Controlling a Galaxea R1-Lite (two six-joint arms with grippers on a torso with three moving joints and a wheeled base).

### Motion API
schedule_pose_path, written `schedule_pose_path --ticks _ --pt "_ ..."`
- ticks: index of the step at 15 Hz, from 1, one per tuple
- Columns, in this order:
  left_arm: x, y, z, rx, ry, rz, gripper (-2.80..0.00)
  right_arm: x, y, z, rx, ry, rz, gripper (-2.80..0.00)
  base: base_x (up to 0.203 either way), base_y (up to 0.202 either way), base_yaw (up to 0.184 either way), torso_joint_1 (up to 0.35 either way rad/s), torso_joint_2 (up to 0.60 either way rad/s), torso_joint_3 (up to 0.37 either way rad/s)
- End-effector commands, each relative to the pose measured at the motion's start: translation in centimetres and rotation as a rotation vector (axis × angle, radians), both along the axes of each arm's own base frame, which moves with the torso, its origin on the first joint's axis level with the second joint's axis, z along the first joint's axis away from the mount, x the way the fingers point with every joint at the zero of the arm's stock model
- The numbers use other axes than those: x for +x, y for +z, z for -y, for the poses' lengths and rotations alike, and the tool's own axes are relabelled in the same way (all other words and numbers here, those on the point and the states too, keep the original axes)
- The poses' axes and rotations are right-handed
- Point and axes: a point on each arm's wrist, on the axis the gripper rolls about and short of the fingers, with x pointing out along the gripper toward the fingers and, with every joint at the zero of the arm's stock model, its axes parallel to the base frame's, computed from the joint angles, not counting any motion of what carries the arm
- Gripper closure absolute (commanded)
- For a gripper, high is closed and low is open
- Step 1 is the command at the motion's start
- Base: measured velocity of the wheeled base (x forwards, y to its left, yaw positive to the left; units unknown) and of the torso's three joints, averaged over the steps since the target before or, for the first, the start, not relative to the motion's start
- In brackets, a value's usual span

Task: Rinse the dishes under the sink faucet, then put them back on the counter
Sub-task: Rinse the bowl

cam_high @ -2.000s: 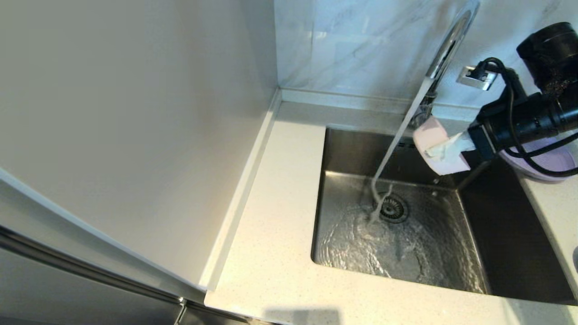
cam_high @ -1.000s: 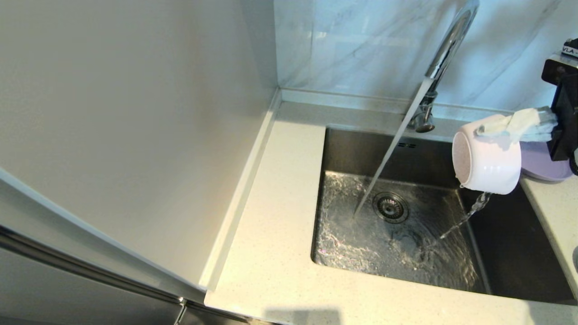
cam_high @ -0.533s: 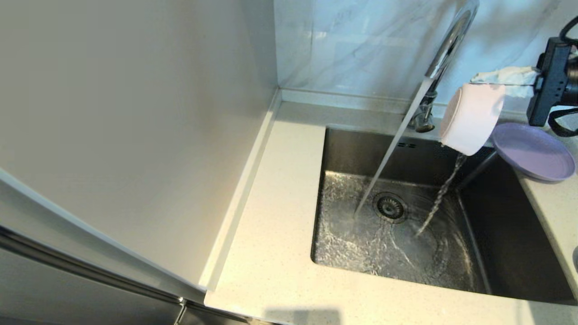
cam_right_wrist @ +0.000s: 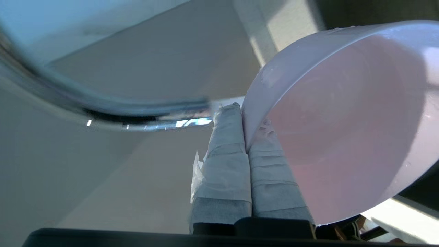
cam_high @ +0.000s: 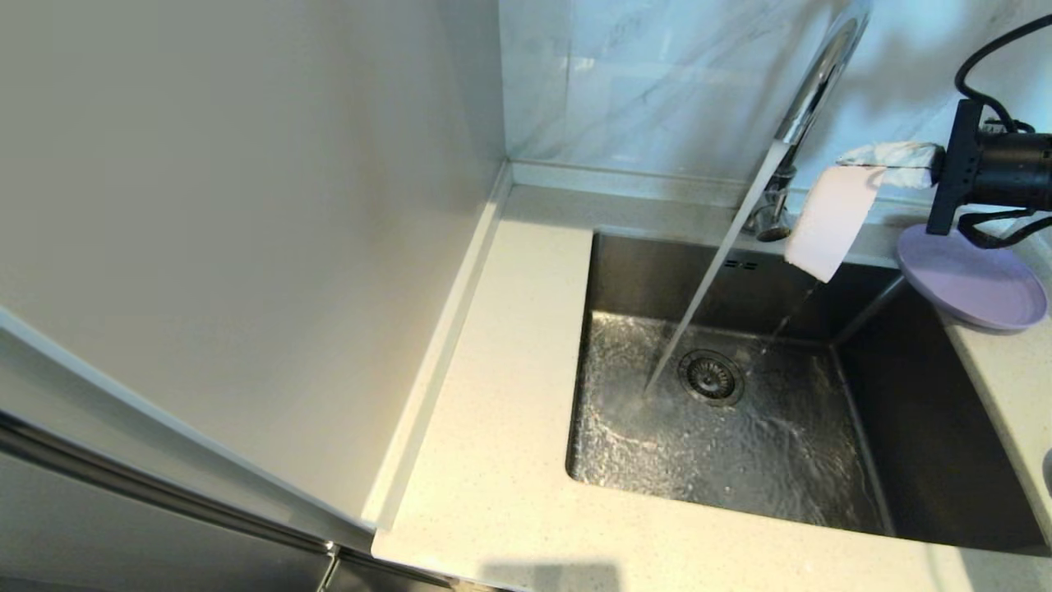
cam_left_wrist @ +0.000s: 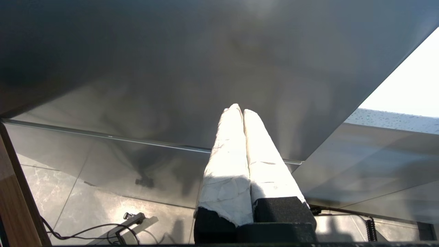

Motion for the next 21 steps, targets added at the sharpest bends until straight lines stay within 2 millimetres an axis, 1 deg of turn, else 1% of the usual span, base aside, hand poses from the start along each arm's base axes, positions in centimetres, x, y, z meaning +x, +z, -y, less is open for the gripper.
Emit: schedule_pose_path --ticks 1,3,6,11,21 --pt "0.0 0.0 0.0 0.0 -0.001 0.0 0.0 0.5 -1.2 0.2 0.001 0.006 -0.031 0.0 0.0 0.0 0.0 0.0 0.0 0.0" --pt "0.0 0.0 0.0 0.0 0.001 0.0 0.0 0.5 -1.9 0.0 -0.016 0.018 -0.036 0.0 0.0 0.0 0.0 0.0 0.0 0.0" --pt "0.0 0.0 0.0 0.0 0.001 0.0 0.0 0.6 -2.8 -1.0 -0.034 0.056 -0.043 0.0 0.0 0.0 0.0 0.0 0.0 0.0" --pt "0.0 0.0 0.0 0.0 0.0 0.0 0.0 1.1 -2.7 -3.2 -0.04 0.126 -0.027 0.0 0.0 0.0 0.0 0.0 0.0 0.0" --pt "0.0 0.0 0.0 0.0 0.001 0.0 0.0 2.0 -2.0 -5.5 -0.042 0.193 0.003 0.0 0.0 0.0 0.0 0.0 0.0 0.0"
